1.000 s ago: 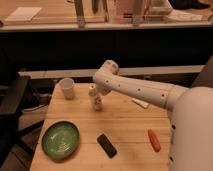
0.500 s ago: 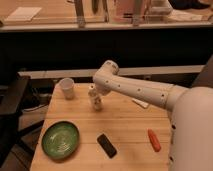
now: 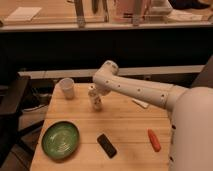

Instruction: Knock the bottle over

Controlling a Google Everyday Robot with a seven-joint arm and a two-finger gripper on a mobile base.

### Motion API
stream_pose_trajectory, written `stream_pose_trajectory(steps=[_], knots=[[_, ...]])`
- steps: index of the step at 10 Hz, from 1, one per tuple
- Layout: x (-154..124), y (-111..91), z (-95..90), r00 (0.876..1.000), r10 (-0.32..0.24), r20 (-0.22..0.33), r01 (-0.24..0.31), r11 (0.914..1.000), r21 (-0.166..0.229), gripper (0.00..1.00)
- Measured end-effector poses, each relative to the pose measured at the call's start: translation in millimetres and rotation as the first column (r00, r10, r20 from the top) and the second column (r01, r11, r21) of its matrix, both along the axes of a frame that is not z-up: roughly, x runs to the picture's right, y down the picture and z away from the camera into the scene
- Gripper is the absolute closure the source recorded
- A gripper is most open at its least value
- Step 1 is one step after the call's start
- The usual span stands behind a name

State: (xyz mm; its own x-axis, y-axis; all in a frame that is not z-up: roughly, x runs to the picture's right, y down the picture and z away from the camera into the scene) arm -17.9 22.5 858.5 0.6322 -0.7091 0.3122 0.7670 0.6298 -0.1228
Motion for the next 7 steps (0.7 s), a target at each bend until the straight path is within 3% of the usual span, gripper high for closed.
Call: stream_pose_trajectory(steps=[7], knots=[[-1.6, 1.6, 1.3, 1.0, 0.007, 0.003, -0.007, 1.0, 0.001, 1.0]])
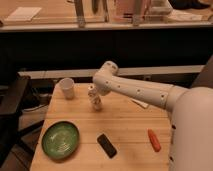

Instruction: Knock the bottle over

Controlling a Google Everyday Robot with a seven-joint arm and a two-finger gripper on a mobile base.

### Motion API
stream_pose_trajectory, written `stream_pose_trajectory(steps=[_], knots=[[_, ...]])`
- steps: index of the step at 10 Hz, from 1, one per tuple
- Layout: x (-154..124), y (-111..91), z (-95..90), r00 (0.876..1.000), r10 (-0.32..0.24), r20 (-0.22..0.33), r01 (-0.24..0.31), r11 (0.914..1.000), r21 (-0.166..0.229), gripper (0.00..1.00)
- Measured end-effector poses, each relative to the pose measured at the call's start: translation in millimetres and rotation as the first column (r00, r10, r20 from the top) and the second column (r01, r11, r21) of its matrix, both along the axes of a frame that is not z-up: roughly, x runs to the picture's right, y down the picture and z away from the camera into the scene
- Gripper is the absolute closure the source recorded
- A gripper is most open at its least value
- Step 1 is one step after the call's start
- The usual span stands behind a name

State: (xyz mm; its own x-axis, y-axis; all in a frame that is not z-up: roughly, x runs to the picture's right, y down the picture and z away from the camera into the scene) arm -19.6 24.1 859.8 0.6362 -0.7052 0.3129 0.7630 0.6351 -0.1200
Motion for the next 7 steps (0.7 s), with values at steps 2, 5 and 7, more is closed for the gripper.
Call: stream_pose_trajectory(steps=[2, 5, 7], knots=[[-0.6, 0.8, 0.5, 1.0, 0.002, 0.001, -0.002, 1.0, 0.0, 1.0], [-1.3, 0.9, 1.0, 1.0, 0.004, 0.002, -0.004, 1.0, 0.001, 1.0], [-1.9, 1.4, 1.4, 1.0, 0.006, 0.002, -0.006, 1.0, 0.001, 1.0]])
